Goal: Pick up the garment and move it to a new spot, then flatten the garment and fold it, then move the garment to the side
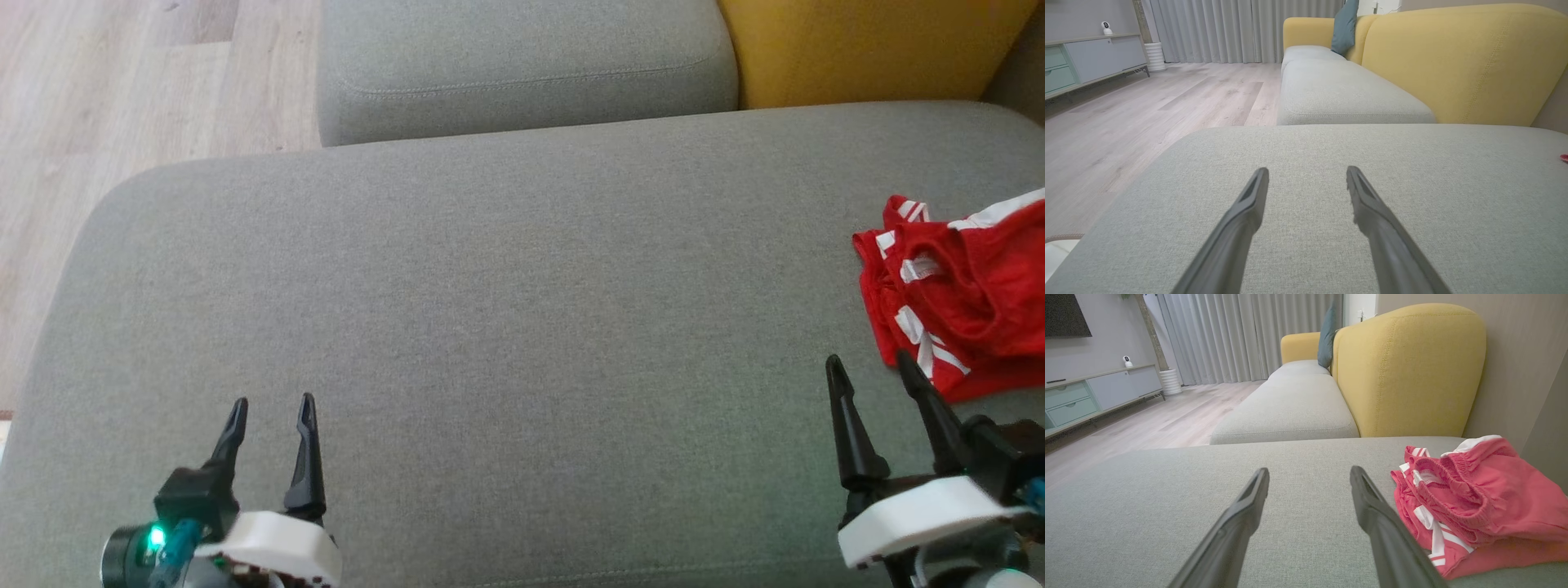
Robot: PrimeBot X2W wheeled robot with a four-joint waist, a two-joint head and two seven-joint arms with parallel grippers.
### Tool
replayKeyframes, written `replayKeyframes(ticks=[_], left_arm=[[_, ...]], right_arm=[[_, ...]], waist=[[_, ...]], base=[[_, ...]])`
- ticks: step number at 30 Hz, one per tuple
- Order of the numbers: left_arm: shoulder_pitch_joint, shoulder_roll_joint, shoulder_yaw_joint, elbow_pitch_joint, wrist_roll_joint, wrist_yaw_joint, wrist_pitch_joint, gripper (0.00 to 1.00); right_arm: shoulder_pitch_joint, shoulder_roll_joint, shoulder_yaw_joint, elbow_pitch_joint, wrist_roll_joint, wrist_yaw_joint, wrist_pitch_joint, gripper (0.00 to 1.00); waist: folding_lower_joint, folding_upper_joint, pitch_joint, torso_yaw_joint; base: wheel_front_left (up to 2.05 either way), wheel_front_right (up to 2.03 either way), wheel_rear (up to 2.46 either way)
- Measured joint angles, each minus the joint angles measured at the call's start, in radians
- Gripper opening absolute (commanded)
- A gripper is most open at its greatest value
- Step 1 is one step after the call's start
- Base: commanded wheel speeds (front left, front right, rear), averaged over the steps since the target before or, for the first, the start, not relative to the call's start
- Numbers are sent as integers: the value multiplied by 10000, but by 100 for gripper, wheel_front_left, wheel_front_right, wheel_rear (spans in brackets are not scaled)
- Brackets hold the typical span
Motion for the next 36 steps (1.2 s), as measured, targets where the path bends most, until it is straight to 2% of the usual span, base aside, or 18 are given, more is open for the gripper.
replayKeyframes(ticks=[12,13,18,36], left_arm=[[-8,119,-105,-13,-4,2,-8,100],[-8,128,-105,-19,-8,0,-10,0],[276,-82,-205,640,-46,-4,-4,0],[298,-161,113,813,-2090,-454,366,0]], right_arm=[[-2,10,6,-2,92,0,0,100],[-3,12,12,-2,90,0,-2,0],[125,10,98,782,102,0,2,0],[136,8,98,1298,2290,0,-12,0]], waist=[[0,0,110,25],[0,0,121,23],[1,0,135,28],[1,0,170,87]], base=[[0,0,0],[0,0,0],[0,0,0],[0,0,0]])
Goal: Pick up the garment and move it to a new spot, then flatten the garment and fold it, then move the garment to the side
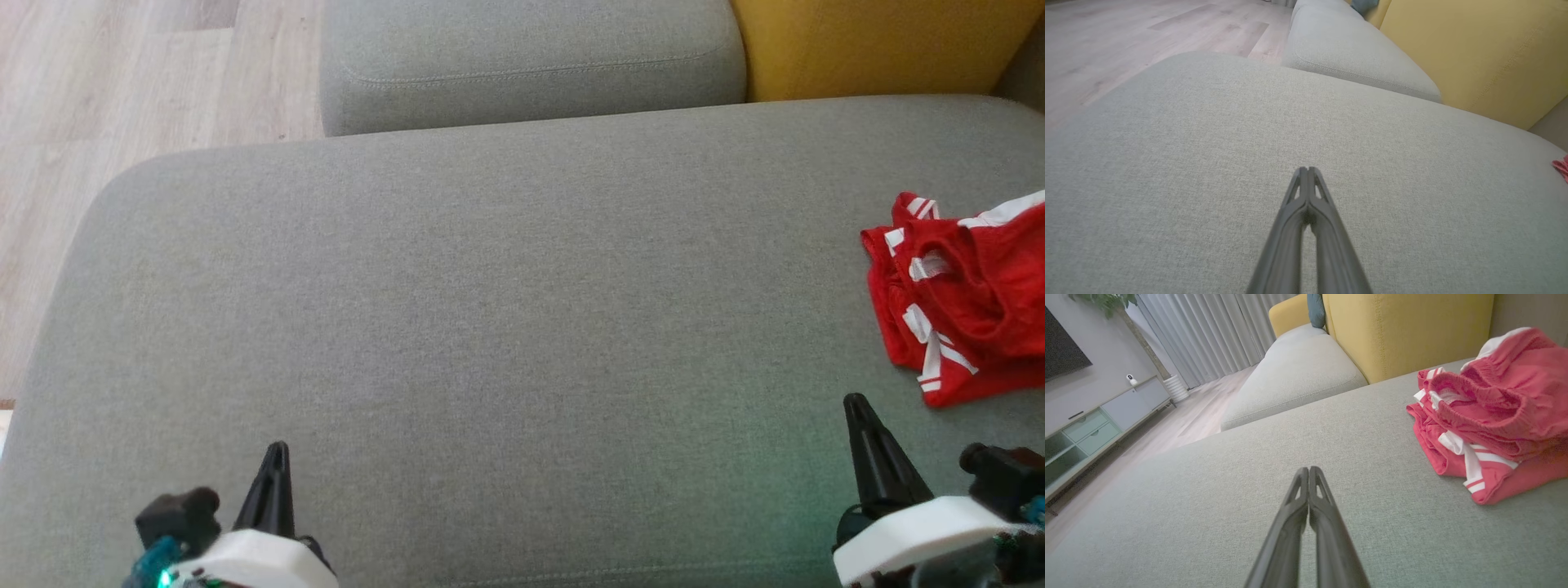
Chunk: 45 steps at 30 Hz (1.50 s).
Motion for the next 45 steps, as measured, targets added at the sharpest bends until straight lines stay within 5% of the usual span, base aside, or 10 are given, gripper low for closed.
replayKeyframes(ticks=[45], left_arm=[[-723,-405,1089,453,-4867,-1149,1049,0]], right_arm=[[-1004,-6,-274,1241,5235,-2,-17,0]], waist=[[0,0,88,145]], base=[[0,0,0]])
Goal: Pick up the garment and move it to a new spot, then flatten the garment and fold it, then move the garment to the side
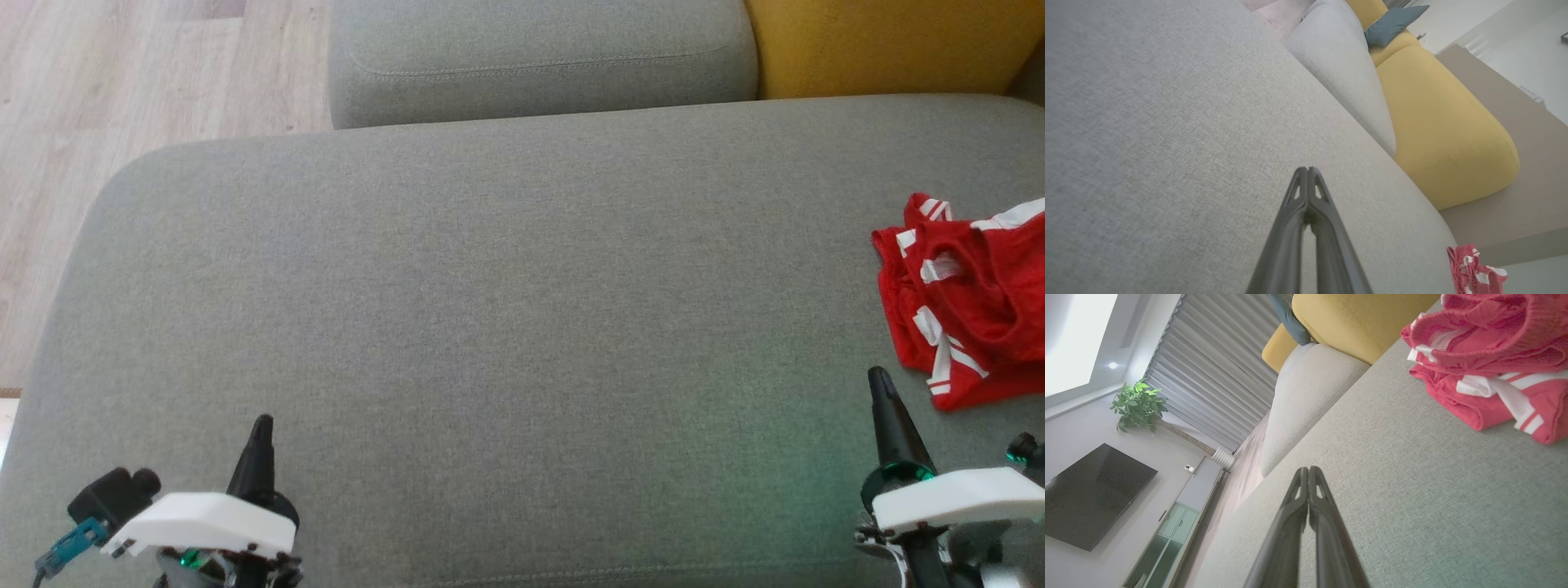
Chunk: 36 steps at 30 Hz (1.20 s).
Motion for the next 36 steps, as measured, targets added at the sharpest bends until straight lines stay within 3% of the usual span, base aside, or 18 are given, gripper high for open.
replayKeyframes(ticks=[36], left_arm=[[-595,-431,1149,347,-3985,-1049,926,0]], right_arm=[[-789,2,-359,1081,4297,0,-75,0]], waist=[[0,0,73,121]], base=[[0,0,0]])
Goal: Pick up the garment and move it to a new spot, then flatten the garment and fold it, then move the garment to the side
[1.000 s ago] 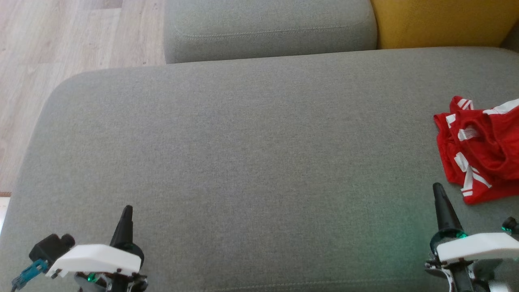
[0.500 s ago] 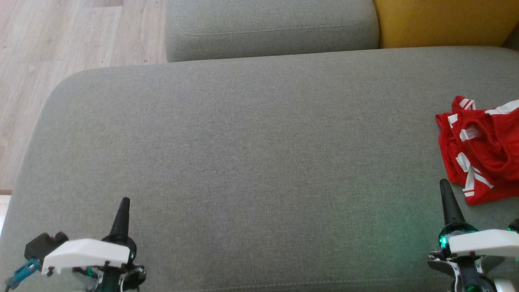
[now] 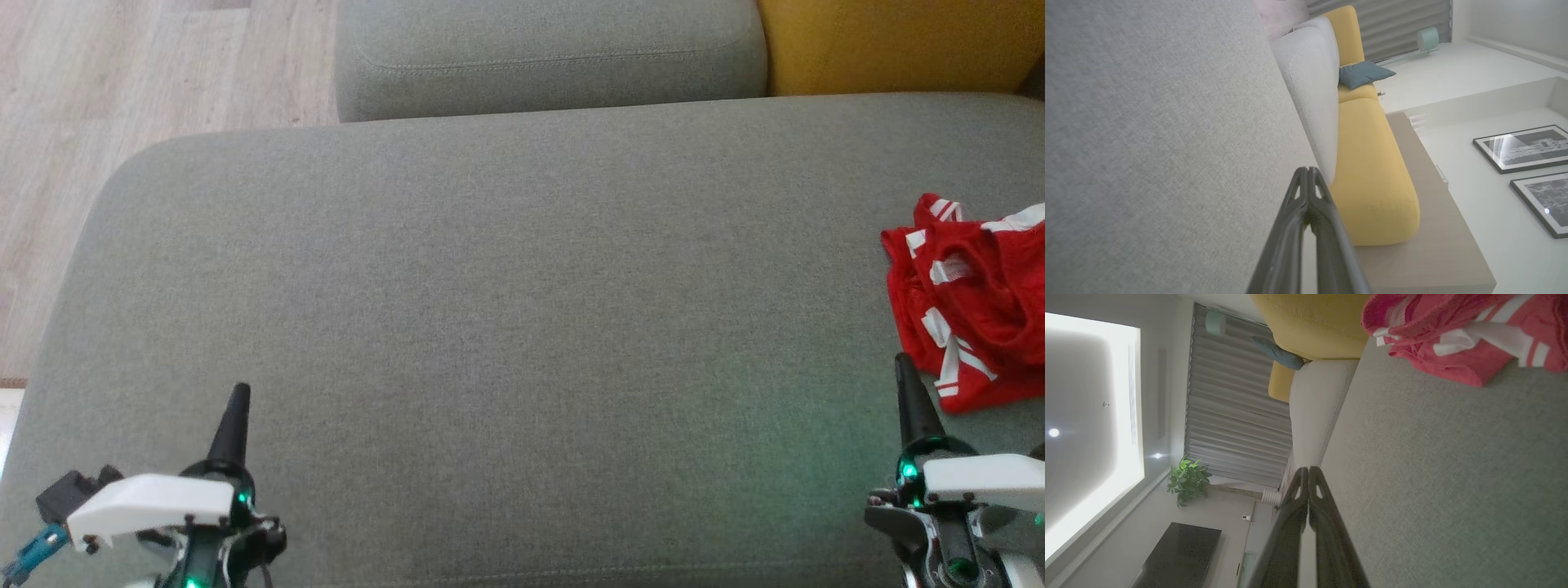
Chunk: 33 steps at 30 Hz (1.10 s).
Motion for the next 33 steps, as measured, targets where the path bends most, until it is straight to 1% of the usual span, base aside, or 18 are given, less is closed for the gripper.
replayKeyframes(ticks=[26,33], left_arm=[[-487,-297,765,194,-2656,-696,633,0],[-523,-328,777,198,-2736,-698,660,0]], right_arm=[[-549,8,-286,721,2859,0,2,0],[-672,8,-301,734,2936,0,2,0]], waist=[[0,0,50,82],[0,0,50,82]], base=[[0,0,0],[0,0,0]])
